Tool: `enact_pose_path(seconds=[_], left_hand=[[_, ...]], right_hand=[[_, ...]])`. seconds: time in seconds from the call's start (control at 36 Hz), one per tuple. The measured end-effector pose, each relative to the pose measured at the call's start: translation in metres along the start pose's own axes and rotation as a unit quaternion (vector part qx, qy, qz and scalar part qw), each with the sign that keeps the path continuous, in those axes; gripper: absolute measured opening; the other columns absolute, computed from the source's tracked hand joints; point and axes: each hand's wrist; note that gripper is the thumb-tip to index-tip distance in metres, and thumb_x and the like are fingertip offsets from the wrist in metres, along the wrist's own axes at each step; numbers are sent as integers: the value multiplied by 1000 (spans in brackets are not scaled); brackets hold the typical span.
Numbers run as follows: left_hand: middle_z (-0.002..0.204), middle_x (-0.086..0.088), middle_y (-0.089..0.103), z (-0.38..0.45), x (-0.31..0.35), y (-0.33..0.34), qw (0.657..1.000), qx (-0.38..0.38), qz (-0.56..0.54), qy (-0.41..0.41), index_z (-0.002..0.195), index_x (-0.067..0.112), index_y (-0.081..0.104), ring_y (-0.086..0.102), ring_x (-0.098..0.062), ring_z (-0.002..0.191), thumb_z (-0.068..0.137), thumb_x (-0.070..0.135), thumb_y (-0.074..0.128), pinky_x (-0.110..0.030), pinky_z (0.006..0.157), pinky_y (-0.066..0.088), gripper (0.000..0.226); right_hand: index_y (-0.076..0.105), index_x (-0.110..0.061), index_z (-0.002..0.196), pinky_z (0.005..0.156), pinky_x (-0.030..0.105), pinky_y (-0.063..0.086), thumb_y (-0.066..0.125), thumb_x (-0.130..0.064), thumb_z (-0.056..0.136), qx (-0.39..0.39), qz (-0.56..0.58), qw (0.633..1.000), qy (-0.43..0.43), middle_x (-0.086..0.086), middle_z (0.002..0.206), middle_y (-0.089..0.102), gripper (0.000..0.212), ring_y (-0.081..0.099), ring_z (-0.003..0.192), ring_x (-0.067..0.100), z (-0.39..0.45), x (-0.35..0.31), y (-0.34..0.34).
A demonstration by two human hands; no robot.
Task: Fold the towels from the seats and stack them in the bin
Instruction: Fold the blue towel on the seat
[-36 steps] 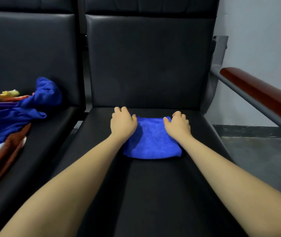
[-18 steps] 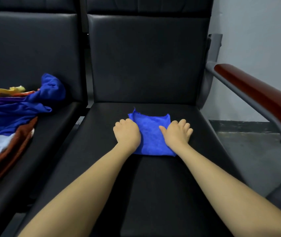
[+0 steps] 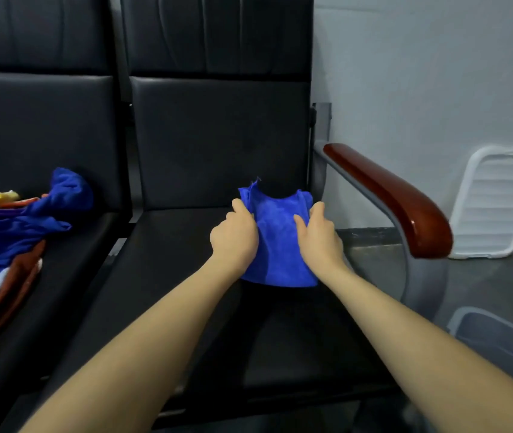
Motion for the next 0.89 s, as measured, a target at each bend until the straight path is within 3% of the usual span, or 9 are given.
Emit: enact_pose_path(seconds=[0.11, 0.22, 0.42, 0.5, 0.58, 0.67, 0.78, 0.89], left_hand=[[85, -4, 59, -3, 35, -28, 998, 40, 11, 38, 107, 7, 40, 52, -22, 63, 103, 32, 29, -27, 43, 19, 27], [83, -3, 57, -7, 80, -50, 994, 67, 0, 87, 108, 7, 41, 48, -20, 59, 103, 34, 27, -27, 44, 21, 31], [96, -7, 63, -21, 181, -69, 977, 72, -21, 199, 117, 7, 39, 64, -26, 73, 103, 33, 25, -31, 52, 35, 33], [98, -7, 64, -32, 230, -73, 964, 83, -22, 253, 116, 7, 40, 66, -28, 79, 104, 30, 26, -29, 48, 29, 30], [101, -8, 64, -49, 281, -64, 956, 60, -56, 280, 118, 6, 39, 65, -32, 84, 103, 27, 28, -32, 54, 32, 28], [103, -9, 63, -72, 325, -39, 949, 8, -88, 304, 117, 6, 39, 64, -33, 88, 103, 26, 28, -34, 60, 34, 26], [104, -10, 63, -109, 379, 5, 935, -65, -135, 321, 116, 6, 39, 63, -33, 88, 102, 21, 30, -37, 64, 37, 22], [110, -12, 57, -148, 418, 56, 914, -131, -163, 347, 126, 6, 34, 61, -33, 88, 102, 17, 33, -38, 65, 40, 27]], right_hand=[[38, -6, 114, 63, 36, 40, 39, -35, 101, 41, -26, 999, -13, 13, 91, 62, 32, 61, 84, 36, -4, 2, -45], [38, -6, 120, 64, 37, 43, 38, -35, 101, 90, -68, 994, -14, 12, 95, 65, 35, 63, 87, 34, -10, 12, -92], [38, -8, 107, 64, 39, 45, 38, -39, 101, 163, -68, 984, 30, 11, 90, 62, 31, 60, 80, 35, -17, 63, -177], [38, -9, 104, 64, 40, 46, 39, -38, 100, 198, -66, 976, 58, 9, 85, 61, 29, 60, 76, 33, -18, 97, -209], [37, -11, 100, 57, 35, 38, 41, -38, 100, 217, -82, 968, 91, 3, 78, 56, 27, 57, 69, 27, -28, 140, -240], [40, -10, 105, 58, 34, 41, 41, -37, 100, 223, -97, 962, 121, 1, 78, 56, 28, 58, 69, 25, -42, 186, -260], [41, -8, 107, 64, 38, 44, 42, -37, 100, 226, -115, 950, 180, 10, 90, 63, 30, 62, 81, 31, -66, 255, -275], [43, -7, 110, 69, 38, 41, 43, -36, 100, 218, -115, 936, 253, 17, 103, 64, 31, 61, 94, 37, -92, 323, -276]])
Point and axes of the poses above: each hand's wrist, its own z-axis towards the middle knuckle, its own y-axis out of the palm, x = y × z
